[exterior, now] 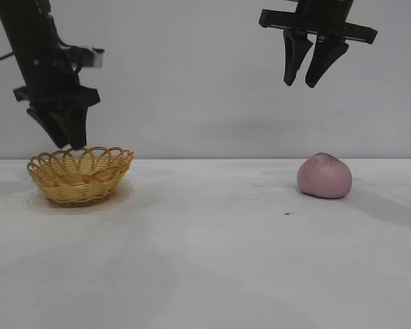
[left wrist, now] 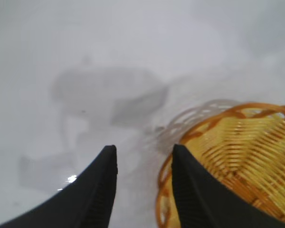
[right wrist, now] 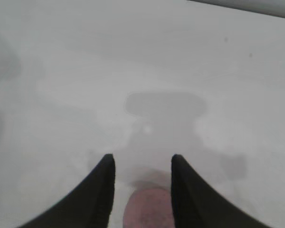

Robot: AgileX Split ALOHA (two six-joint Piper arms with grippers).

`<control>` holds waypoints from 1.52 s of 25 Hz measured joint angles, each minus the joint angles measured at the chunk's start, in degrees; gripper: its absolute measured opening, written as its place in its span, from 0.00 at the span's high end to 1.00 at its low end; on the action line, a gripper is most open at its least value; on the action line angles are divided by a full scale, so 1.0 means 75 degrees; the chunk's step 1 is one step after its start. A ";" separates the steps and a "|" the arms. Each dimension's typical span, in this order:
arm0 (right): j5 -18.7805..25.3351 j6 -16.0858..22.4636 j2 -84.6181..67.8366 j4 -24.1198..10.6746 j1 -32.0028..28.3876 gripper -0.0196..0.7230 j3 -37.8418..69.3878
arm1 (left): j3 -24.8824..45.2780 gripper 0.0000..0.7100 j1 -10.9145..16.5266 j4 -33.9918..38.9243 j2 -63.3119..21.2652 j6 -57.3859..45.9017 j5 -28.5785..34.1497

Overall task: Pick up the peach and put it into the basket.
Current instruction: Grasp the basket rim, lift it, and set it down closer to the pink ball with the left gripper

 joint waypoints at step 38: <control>0.0010 -0.0023 0.0000 0.0064 0.0014 0.60 0.0000 | 0.8069 1.00 -0.2199 -1.2018 -0.3745 0.1453 -0.6228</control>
